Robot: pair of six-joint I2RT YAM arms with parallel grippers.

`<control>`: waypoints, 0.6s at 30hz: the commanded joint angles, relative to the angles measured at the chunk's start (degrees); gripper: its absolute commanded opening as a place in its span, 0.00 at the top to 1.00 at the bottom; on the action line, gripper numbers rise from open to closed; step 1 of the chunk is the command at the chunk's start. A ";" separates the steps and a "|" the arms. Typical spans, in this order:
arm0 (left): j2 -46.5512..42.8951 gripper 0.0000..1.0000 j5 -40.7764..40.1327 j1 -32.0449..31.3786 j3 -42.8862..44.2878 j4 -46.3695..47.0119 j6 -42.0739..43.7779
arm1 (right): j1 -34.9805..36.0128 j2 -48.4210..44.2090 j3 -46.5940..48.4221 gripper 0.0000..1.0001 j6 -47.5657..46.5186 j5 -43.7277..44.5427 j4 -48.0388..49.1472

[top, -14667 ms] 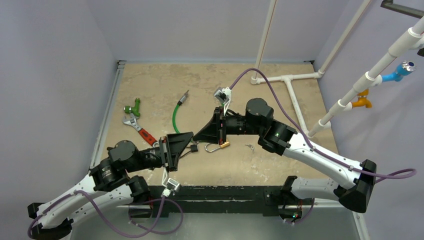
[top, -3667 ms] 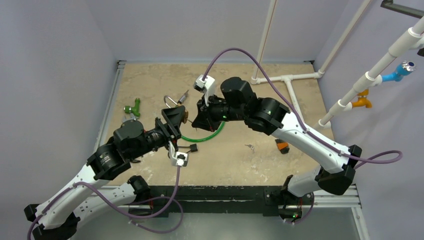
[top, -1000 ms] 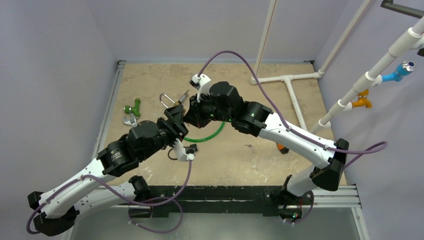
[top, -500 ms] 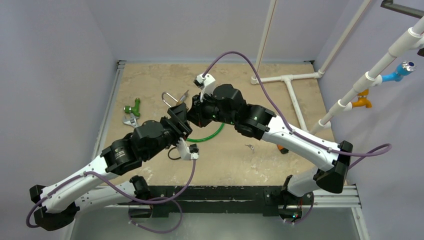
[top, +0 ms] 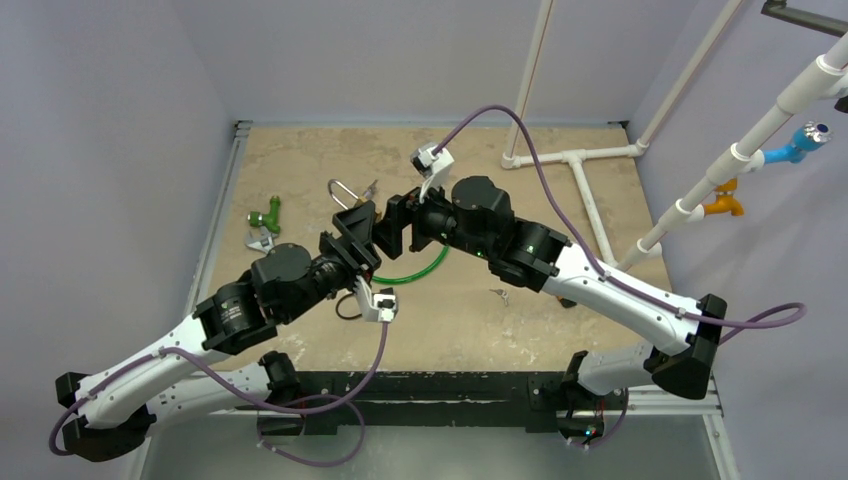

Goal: Unlock with the key
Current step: Unlock the lock.

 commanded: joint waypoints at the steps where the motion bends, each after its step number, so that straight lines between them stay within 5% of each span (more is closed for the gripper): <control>1: -0.83 1.00 0.61 -0.11 1.13 7.02 0.90 | 0.41 -1.53 -1.51 0.29 1.04 -1.14 8.06; 10: -0.17 1.00 1.53 -0.11 3.86 8.18 -3.11 | 1.28 -1.92 -3.83 0.67 1.90 0.38 17.13; 14: 0.56 1.00 2.08 -0.19 6.63 6.99 -8.43 | 1.54 -2.98 -5.69 0.99 2.24 1.12 20.81; 18: 0.66 0.98 2.25 -0.12 8.60 6.95 -13.78 | 1.61 -5.30 -8.21 1.00 2.12 1.65 21.45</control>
